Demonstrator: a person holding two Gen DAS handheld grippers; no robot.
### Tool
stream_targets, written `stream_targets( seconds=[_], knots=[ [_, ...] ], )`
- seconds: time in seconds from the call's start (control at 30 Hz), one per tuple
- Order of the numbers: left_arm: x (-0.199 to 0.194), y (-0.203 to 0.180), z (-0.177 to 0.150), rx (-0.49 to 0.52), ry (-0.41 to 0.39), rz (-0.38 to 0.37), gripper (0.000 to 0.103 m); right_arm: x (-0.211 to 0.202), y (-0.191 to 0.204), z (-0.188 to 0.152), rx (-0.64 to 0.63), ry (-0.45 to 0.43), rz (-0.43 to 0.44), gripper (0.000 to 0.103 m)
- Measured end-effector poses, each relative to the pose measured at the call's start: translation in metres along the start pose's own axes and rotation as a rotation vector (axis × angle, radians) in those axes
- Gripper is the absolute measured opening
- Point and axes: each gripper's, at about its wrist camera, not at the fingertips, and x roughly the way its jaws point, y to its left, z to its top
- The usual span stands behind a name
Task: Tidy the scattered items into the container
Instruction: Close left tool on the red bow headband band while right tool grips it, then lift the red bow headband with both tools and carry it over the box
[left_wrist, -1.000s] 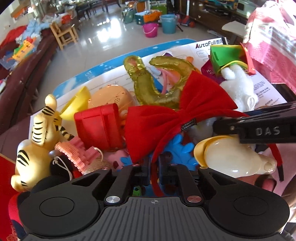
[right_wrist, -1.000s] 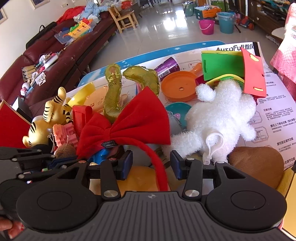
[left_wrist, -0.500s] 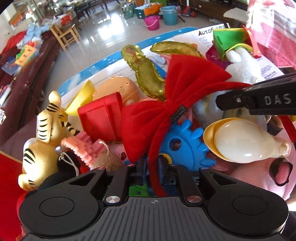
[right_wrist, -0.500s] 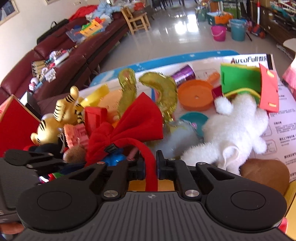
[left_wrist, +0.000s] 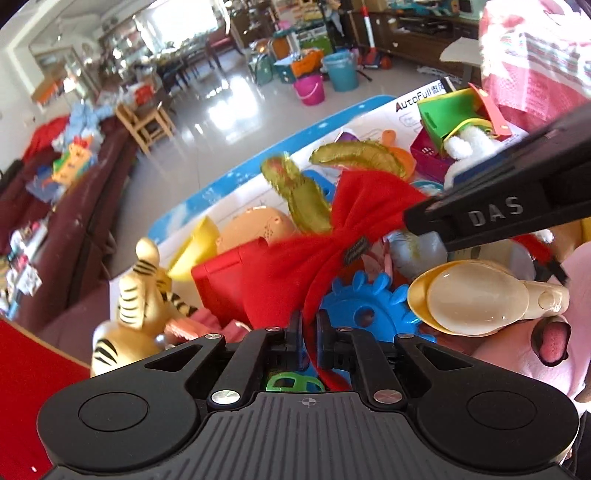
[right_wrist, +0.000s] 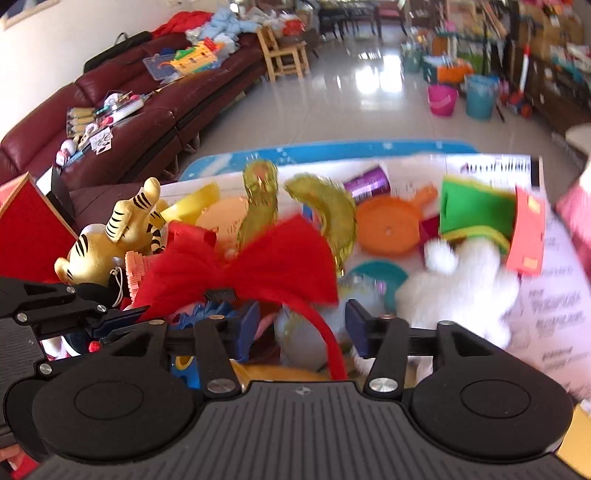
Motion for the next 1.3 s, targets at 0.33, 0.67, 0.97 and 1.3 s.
stream_targets(
  seconds=[0.33, 0.67, 0.97, 1.3],
  knots=[
    [0.010, 0.007, -0.002, -0.042, 0.049, -0.057, 0.001, 0.016, -0.008, -0.007, -0.010, 0.087, 0.019, 0.009],
    [0.019, 0.018, -0.005, -0.096, 0.083, -0.083, 0.002, 0.006, -0.026, 0.005, -0.012, 0.058, 0.076, 0.021],
    [0.027, 0.020, -0.006, -0.091, 0.139, -0.071, 0.047, 0.038, -0.008, 0.000, -0.114, 0.160, 0.063, 0.021],
    [0.038, 0.022, 0.001, -0.115, 0.155, -0.089, 0.002, 0.046, -0.005, 0.003, -0.050, 0.155, 0.037, 0.017]
  ],
)
